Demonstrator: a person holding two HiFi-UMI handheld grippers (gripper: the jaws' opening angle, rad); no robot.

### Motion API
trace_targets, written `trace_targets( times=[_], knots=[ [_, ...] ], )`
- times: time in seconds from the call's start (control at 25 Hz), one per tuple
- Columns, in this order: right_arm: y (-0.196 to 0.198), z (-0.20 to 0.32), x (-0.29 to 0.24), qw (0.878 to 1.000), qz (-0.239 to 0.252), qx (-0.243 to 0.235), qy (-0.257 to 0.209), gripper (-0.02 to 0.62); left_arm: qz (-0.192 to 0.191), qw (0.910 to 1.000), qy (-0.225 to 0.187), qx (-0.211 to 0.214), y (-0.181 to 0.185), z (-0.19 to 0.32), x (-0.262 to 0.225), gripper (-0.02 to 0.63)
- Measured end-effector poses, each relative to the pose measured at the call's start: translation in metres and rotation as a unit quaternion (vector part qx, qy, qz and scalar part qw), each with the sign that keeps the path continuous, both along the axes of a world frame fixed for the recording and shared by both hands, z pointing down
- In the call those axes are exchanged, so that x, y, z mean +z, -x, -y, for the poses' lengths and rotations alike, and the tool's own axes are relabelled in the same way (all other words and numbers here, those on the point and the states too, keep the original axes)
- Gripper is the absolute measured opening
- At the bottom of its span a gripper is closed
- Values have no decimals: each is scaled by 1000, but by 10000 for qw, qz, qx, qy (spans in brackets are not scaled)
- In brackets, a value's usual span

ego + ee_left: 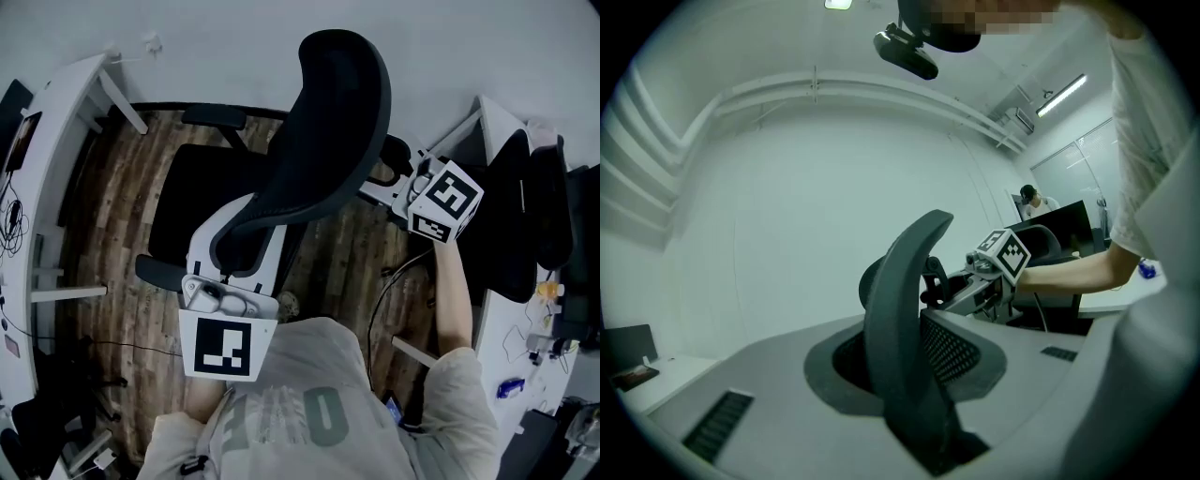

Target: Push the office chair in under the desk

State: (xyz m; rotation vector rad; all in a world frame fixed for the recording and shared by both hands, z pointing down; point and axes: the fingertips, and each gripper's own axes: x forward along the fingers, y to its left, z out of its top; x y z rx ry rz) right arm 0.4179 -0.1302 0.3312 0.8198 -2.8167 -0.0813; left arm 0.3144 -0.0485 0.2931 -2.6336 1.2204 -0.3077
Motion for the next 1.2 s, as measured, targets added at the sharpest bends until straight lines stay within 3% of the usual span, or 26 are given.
trace_targets(
  times=[0.36, 0.8, 1.2],
  knots=[
    [24, 10, 4, 9999, 106, -53, -23, 321, -348, 9979, 243, -493, 29, 16, 6, 127],
    [118, 53, 11, 9999, 49, 70, 76, 321, -94, 9952, 488, -843, 130, 67, 15, 135],
    [219, 104, 15, 9997, 45, 216, 123, 319, -49, 9957, 543, -745, 232, 119, 18, 137]
  ],
)
